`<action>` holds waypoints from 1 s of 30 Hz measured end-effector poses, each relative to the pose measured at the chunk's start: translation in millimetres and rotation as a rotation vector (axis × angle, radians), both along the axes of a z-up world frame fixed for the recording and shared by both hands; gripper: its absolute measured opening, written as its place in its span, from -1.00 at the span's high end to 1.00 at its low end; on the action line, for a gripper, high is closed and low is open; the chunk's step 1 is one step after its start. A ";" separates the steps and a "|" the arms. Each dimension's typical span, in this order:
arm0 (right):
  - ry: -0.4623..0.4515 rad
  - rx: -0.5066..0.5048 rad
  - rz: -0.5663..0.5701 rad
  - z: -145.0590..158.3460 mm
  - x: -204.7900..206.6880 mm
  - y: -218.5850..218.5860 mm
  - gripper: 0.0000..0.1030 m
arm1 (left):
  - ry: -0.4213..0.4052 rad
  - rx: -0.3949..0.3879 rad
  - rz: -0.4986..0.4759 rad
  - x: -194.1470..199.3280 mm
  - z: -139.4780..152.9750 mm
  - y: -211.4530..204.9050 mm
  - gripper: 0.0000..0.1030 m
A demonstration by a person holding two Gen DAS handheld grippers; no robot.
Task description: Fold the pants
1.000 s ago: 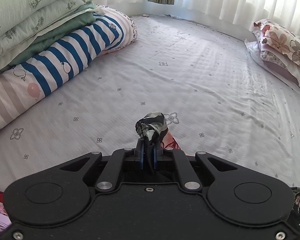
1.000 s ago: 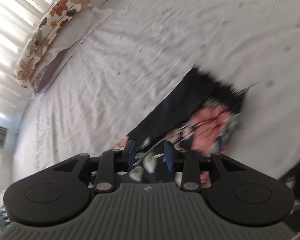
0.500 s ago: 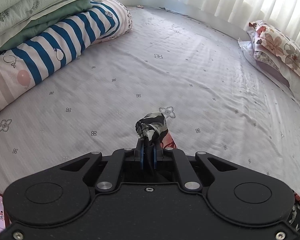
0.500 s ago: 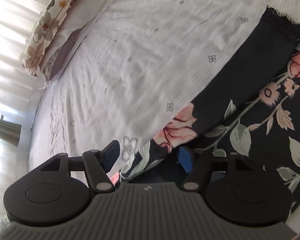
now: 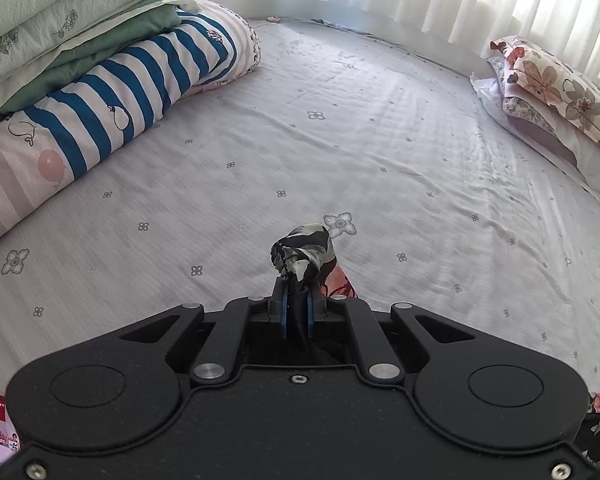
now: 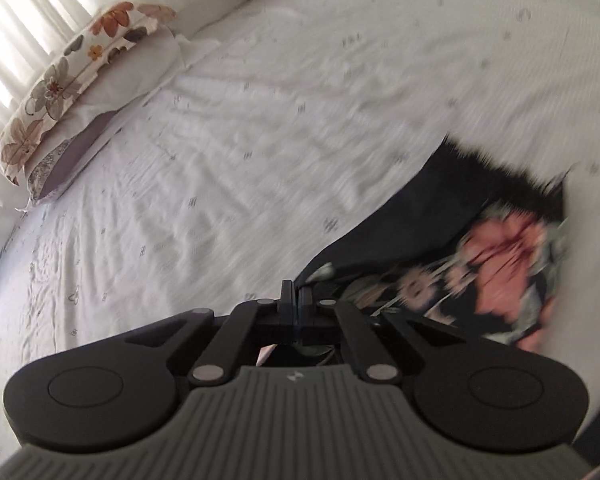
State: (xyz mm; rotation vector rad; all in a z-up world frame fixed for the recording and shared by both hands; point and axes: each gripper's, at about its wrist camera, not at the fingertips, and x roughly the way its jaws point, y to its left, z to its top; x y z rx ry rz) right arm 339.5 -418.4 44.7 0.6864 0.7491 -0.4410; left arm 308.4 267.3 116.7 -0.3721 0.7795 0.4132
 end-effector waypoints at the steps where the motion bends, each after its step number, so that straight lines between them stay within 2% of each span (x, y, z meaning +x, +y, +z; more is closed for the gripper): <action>1: -0.015 0.006 0.009 5.3 -6.5 -5.9 0.95 | -0.001 -0.002 0.000 -2.0 0.6 0.1 0.84; 5: -0.025 0.094 -0.022 11.8 -25.5 -29.5 0.95 | -0.010 -0.007 0.002 -8.3 5.1 -0.5 0.84; 8: -0.019 0.065 -0.022 10.7 -31.1 -35.0 0.94 | -0.004 -0.001 0.002 -10.5 6.7 -1.8 0.84; 10: -0.018 0.147 -0.014 -0.7 -31.6 -42.1 0.88 | 0.001 0.004 0.003 -10.4 6.3 -4.1 0.84; 12: -0.025 0.210 -0.025 -14.5 -32.9 -46.2 0.74 | 0.003 0.008 0.004 -9.6 4.4 -5.5 0.84; 16: -0.023 0.241 -0.038 -35.6 -35.6 -44.4 0.69 | 0.016 0.019 0.002 -6.6 -0.7 -7.7 0.84; 18: -0.040 0.252 -0.040 -41.5 -39.7 -44.6 0.49 | 0.020 0.019 0.006 -5.5 -2.9 -7.4 0.84; 20: -0.081 0.261 -0.031 -44.7 -41.1 -45.0 0.14 | 0.017 0.011 0.011 -4.7 -4.9 -6.0 0.84; 23: -0.139 0.291 -0.031 -48.8 -36.5 -44.3 -0.14 | 0.020 0.007 0.019 -3.5 -9.1 -5.6 0.84; 26: -0.170 0.294 -0.036 -52.1 -25.8 -40.0 -0.19 | 0.033 0.017 0.016 -1.2 -13.4 -7.4 0.84; 30: -0.139 0.142 -0.068 -48.7 -6.4 -28.2 0.01 | 0.038 0.018 0.023 1.0 -18.0 -6.0 0.83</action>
